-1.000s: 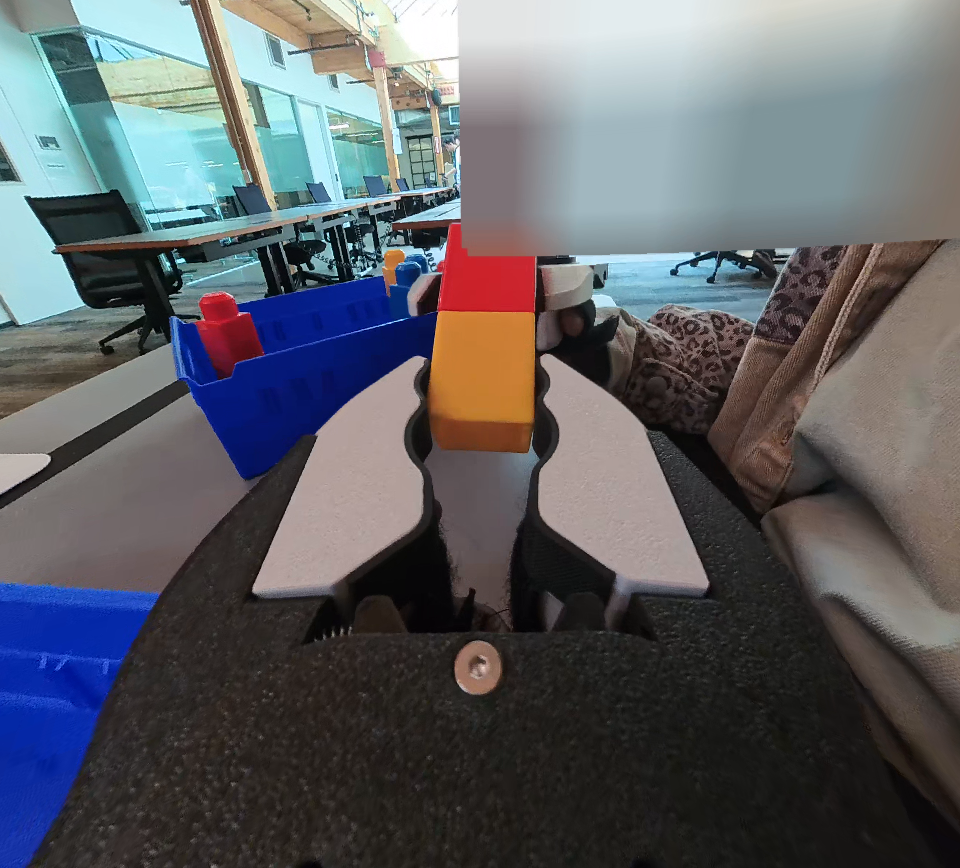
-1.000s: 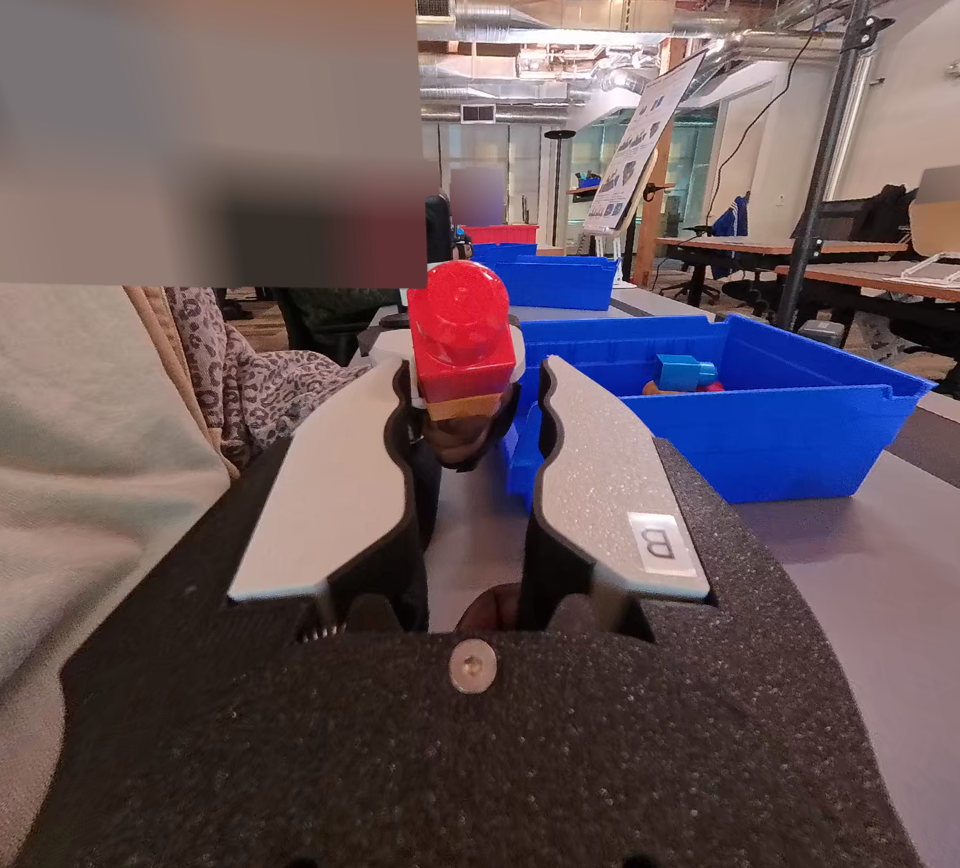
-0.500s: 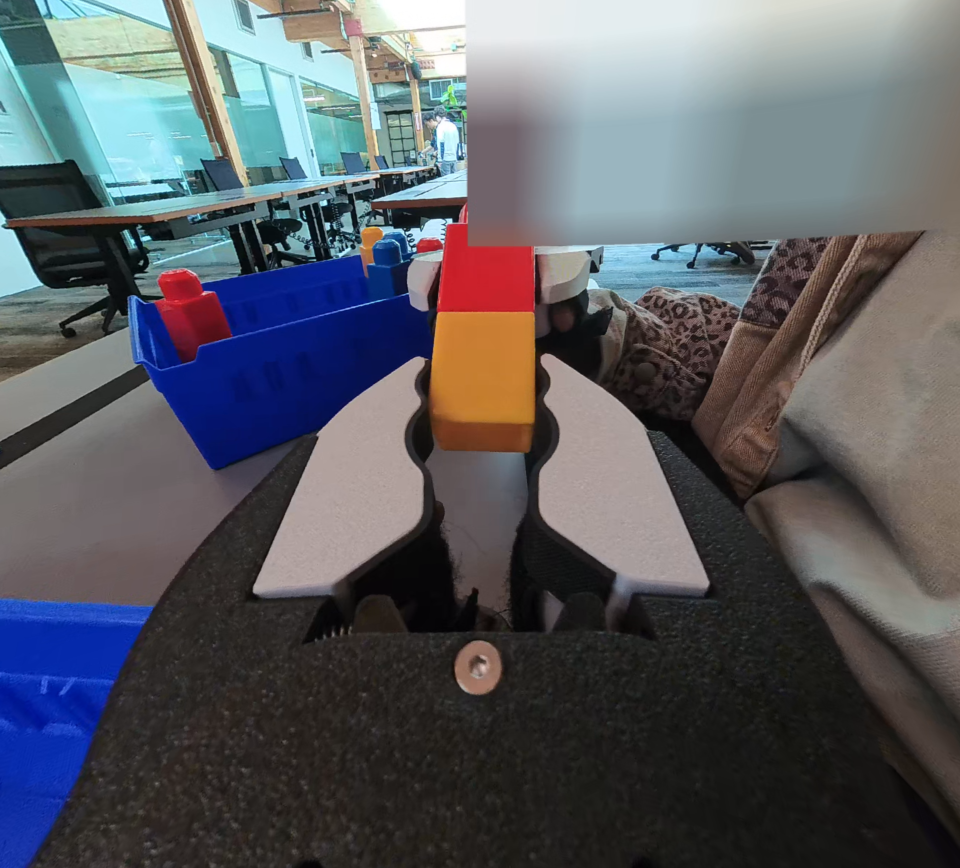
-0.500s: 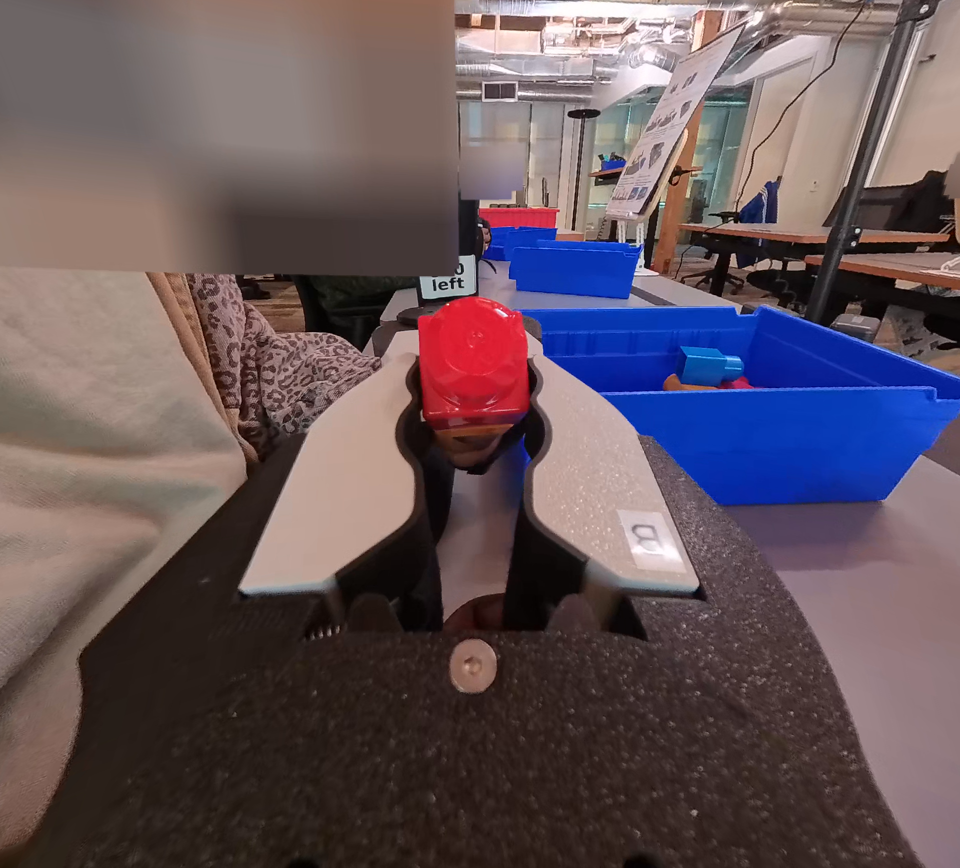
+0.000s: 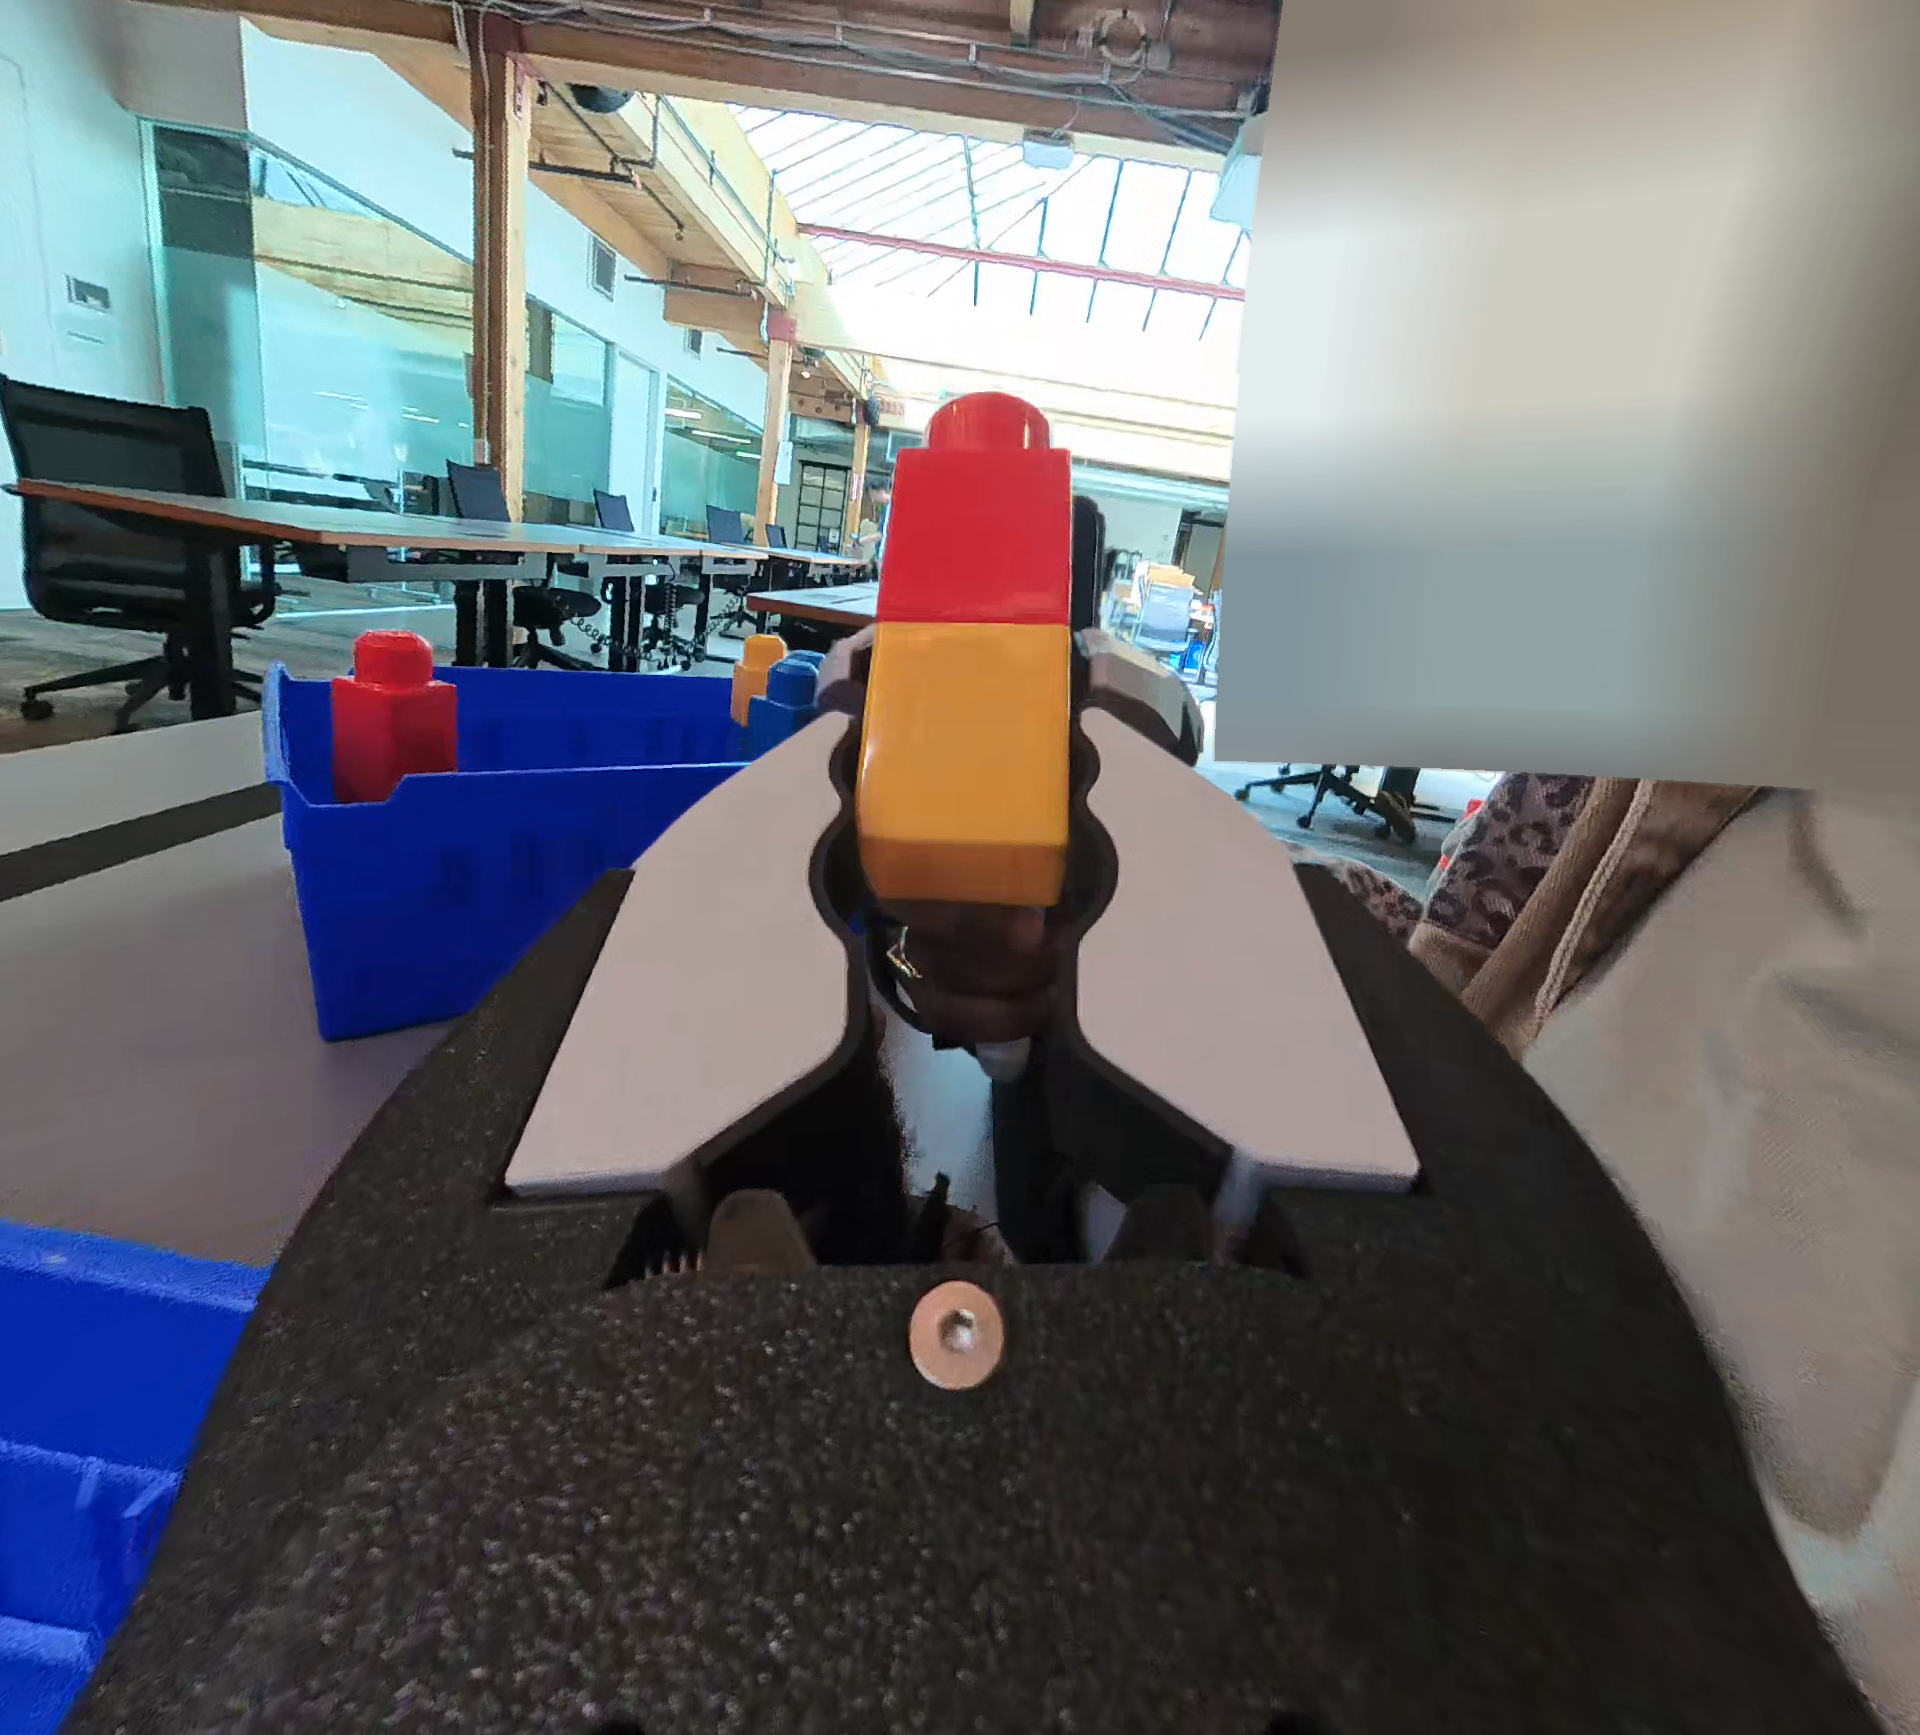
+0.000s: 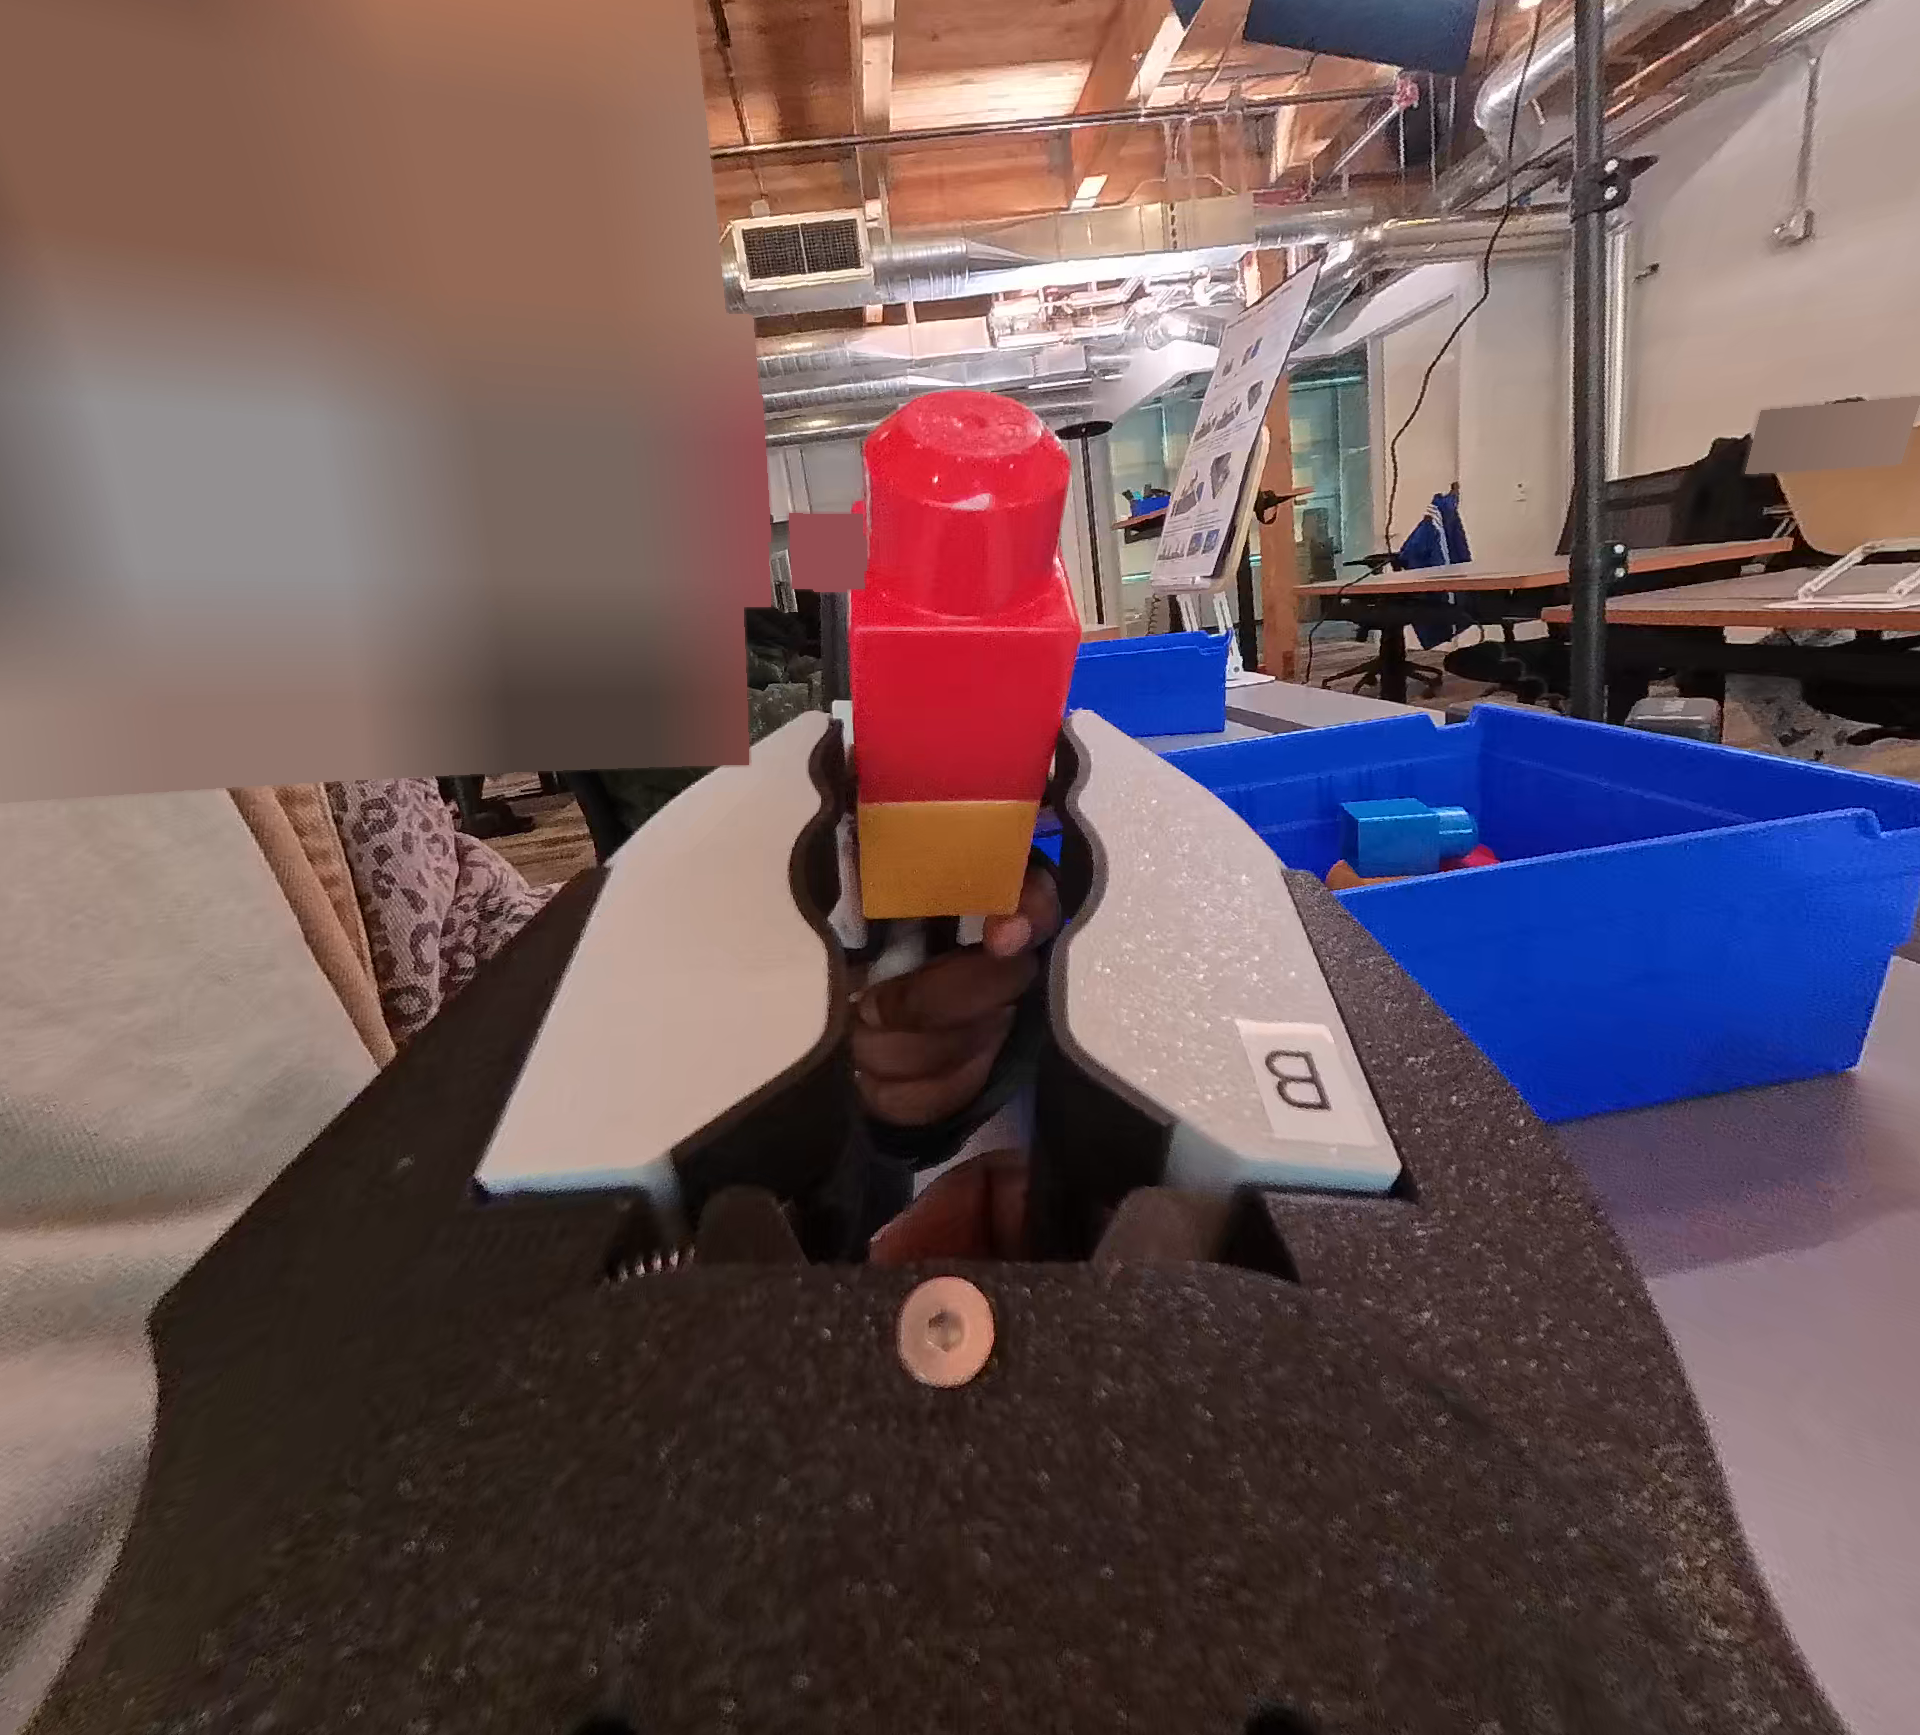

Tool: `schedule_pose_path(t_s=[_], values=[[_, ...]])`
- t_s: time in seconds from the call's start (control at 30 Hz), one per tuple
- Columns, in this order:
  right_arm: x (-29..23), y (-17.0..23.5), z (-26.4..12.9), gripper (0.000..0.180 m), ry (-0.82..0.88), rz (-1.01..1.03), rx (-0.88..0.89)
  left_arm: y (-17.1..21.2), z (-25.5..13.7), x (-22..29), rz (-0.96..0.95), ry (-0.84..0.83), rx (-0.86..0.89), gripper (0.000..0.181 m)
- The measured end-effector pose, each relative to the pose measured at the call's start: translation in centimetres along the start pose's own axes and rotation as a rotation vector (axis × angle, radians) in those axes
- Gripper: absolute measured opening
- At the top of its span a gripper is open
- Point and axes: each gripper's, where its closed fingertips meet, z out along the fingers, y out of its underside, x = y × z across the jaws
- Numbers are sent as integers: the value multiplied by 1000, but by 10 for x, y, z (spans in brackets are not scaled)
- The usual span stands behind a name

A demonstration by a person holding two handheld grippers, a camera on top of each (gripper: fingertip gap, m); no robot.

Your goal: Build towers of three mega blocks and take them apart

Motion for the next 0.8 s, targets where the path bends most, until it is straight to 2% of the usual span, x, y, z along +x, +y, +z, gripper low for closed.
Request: schedule_pose_path(t_s=[0.17,0.23,0.3,0.37,0.53,0.67,0.8], values=[[-6,0,-2,36,-14,-60,-17,7,3,6,10,32,-49,36],[-1,-3,-6,36,31,-131,-21,7,0,-3,33,-30,-120,41],[11,-8,-12,36,124,-184,-25,-3,-11,-23,77,-170,-207,48],[18,-9,-18,35,176,-232,-45,-14,-34,-60,130,-404,-375,43],[13,-18,-22,36,156,-225,-6,-47,-136,-173,302,-991,-956,50],[15,-16,-23,36,169,-228,-25,-38,-183,-237,170,-1132,-1239,50],[19,-14,-25,36,191,-239,-44,-19,-205,-274,99,-1179,-1385,50]])
